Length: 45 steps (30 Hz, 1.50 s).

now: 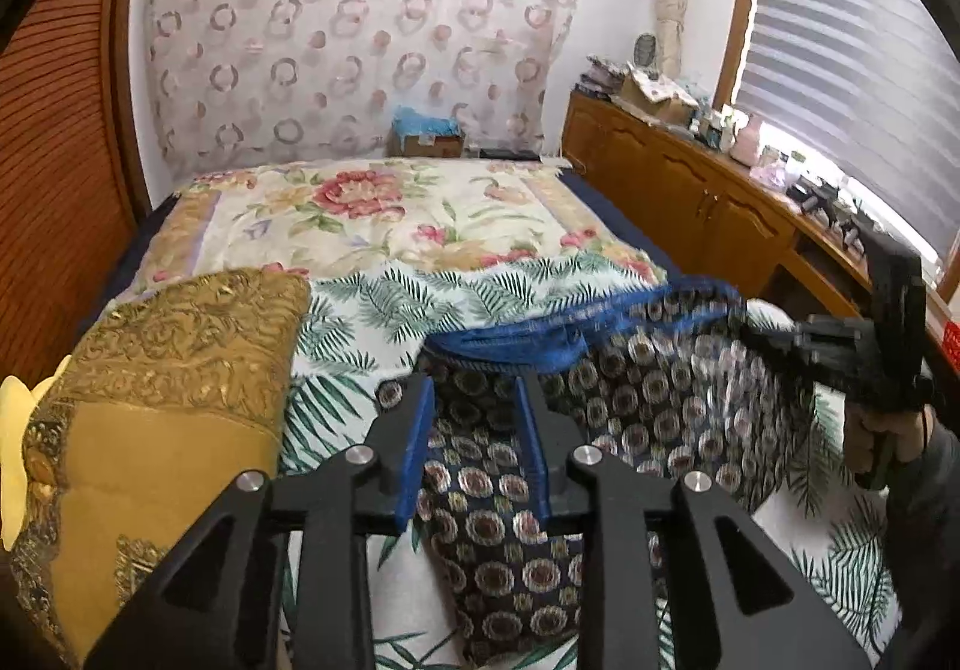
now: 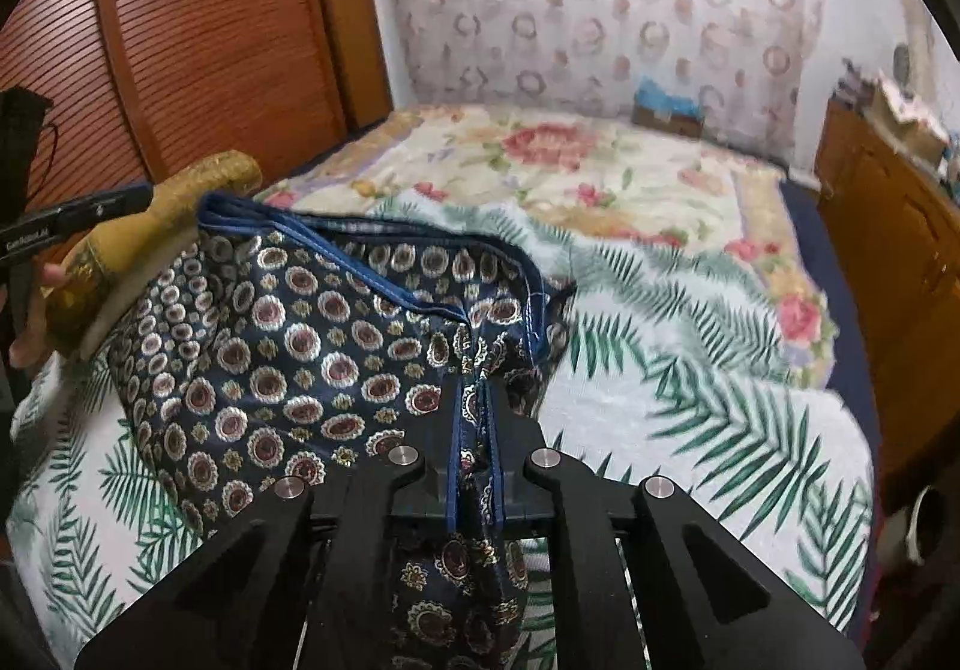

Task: Fold small clothes
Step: 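Fold the lifted robe section over onto itself with both grippers, then lift the folded robe with the left gripper while the right gripper holds it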

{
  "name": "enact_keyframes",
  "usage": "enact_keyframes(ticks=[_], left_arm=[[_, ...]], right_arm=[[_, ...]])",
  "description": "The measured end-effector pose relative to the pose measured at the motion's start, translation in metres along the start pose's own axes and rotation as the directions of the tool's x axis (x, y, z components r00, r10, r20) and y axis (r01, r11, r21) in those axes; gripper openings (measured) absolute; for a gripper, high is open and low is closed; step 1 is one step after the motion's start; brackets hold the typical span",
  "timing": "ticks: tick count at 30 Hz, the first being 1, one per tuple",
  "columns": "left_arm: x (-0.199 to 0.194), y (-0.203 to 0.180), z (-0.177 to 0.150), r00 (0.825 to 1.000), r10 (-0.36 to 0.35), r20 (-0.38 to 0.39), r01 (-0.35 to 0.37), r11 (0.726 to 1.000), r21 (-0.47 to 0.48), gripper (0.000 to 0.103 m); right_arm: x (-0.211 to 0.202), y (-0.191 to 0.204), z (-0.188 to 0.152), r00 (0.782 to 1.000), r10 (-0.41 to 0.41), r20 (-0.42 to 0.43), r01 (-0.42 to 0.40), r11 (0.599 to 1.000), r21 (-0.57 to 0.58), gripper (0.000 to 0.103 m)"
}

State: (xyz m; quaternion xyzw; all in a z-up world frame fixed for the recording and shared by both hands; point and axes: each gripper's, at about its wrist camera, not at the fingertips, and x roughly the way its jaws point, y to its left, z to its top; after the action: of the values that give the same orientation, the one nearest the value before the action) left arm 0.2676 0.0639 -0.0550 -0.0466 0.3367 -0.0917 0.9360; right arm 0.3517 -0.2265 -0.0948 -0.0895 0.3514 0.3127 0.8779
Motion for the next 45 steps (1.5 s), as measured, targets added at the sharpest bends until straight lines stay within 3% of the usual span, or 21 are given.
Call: enact_keyframes(ticks=[5,14,20,23,25,27,29,38,43,45], left_arm=[[0.019,0.001,-0.009,0.997,0.028,-0.067,-0.028,1.000,-0.004,0.027],[0.054,0.008,-0.019,0.983,0.081,-0.167,-0.084,0.996,-0.016,0.028],[0.067,0.013,-0.027,0.976,0.072,-0.204,-0.081,0.996,-0.034,0.030],[0.068,0.013,-0.029,0.977,0.068,-0.203,-0.077,0.996,-0.038,0.030],[0.068,0.013,-0.029,0.977,0.066,-0.204,-0.076,0.996,-0.043,0.031],[0.068,0.013,-0.029,0.977,0.065,-0.204,-0.076,0.996,-0.046,0.031],[0.068,0.013,-0.029,0.977,0.067,-0.203,-0.077,0.996,-0.045,0.031],[0.072,0.013,-0.025,0.979,0.053,-0.196,-0.061,0.997,-0.037,0.030],[0.064,0.017,-0.025,0.984,-0.026,-0.177,0.011,0.996,-0.083,0.003],[0.056,0.017,-0.023,0.987,-0.053,-0.152,0.039,0.995,-0.095,0.002]], right_arm=[[-0.004,-0.006,0.004,0.996,-0.076,0.043,0.074,0.996,0.049,0.002],[0.000,-0.010,0.002,0.996,-0.085,0.022,0.083,0.994,0.072,0.002],[0.001,-0.011,0.001,0.995,-0.098,0.020,0.097,0.994,0.059,0.003],[0.002,-0.011,0.000,0.993,-0.113,0.014,0.112,0.992,0.059,0.011],[0.003,-0.010,0.000,0.992,-0.128,0.011,0.127,0.990,0.058,0.024],[0.003,-0.012,0.000,0.988,-0.153,0.010,0.152,0.986,0.066,0.053],[0.002,-0.014,0.000,0.991,-0.136,0.015,0.134,0.988,0.079,0.059],[0.017,-0.012,-0.004,0.994,-0.090,-0.059,0.095,0.991,0.093,0.064],[0.027,-0.013,-0.008,0.996,-0.017,-0.091,0.028,0.993,0.114,0.064],[0.029,-0.009,-0.010,0.995,0.009,-0.095,0.002,0.994,0.109,0.065]])
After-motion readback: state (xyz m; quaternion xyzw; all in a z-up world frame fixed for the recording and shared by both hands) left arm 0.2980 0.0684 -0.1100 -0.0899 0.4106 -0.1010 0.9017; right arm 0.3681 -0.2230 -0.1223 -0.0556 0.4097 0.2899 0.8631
